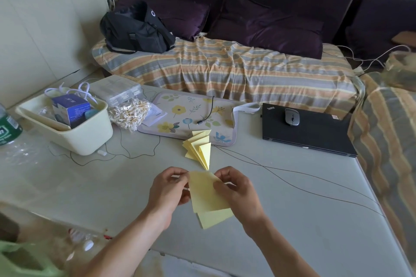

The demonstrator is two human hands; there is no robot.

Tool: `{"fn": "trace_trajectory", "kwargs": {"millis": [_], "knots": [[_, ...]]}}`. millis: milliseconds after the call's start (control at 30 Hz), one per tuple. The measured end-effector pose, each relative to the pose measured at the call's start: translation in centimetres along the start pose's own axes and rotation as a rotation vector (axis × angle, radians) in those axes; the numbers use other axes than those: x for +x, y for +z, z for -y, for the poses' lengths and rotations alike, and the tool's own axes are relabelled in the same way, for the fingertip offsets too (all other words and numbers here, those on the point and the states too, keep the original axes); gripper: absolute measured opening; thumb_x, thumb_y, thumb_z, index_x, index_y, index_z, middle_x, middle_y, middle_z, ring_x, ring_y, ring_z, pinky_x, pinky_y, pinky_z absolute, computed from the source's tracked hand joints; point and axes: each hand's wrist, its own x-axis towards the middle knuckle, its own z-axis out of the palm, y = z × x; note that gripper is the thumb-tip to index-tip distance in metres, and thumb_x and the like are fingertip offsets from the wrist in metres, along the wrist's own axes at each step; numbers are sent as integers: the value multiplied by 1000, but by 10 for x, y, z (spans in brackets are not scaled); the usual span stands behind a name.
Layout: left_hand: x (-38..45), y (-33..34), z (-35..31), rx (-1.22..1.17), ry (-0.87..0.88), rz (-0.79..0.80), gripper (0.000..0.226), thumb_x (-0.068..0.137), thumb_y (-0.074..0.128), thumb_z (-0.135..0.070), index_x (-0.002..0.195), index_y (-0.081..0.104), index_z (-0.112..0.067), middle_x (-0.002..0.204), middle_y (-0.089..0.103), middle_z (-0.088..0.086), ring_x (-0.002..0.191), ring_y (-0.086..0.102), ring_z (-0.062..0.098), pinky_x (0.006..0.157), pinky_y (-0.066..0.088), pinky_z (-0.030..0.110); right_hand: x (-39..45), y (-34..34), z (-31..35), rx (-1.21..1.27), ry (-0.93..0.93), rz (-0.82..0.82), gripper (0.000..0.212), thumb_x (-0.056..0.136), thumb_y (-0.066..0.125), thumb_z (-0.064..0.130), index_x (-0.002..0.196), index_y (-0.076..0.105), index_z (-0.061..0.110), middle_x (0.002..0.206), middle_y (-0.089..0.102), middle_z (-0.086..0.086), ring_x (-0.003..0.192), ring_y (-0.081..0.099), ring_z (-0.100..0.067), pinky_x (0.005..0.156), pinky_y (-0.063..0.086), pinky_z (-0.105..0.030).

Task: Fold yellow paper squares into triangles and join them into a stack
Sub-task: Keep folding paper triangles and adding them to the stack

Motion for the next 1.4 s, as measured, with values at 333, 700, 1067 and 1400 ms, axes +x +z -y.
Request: {"fn": "trace_trajectory", "kwargs": {"millis": [333, 700, 1067, 1400], "knots": [[1, -2, -2, -42, -98, 61, 9, 100, 61, -13, 101, 67, -7, 92, 76, 15, 66, 70, 24, 59, 59, 29, 4, 4, -6, 16, -85, -129, 22, 96, 63, 9, 88, 71, 27, 89, 70, 10, 80, 65, -11, 65, 48, -21], [3, -3, 3, -32, -56, 64, 16, 100, 63, -24, 103, 58, -9, 108, 68, 16, 85, 70, 27, 59, 58, 28, 7, 11, -13, -109, -141, -81, 30, 91, 63, 4, 85, 78, 30, 96, 70, 16, 74, 65, -24, 68, 54, -38], [-3, 0, -3, 244, 17, 187, 45, 78, 65, -45, 96, 65, -4, 97, 68, 22, 89, 69, 31, 77, 51, 39, 5, 14, -12, -232, -204, 9, 31, 88, 66, 5, 95, 74, 34, 101, 68, 19, 79, 64, -9, 69, 50, -17], [-3, 1, -2, 148, -5, 210, 12, 98, 58, -19, 95, 68, -12, 98, 75, 6, 92, 74, 22, 83, 64, 37, 5, 13, -9, -263, -43, -7, 19, 86, 63, 7, 90, 64, 25, 86, 70, 7, 76, 62, -10, 63, 49, -20]]}}
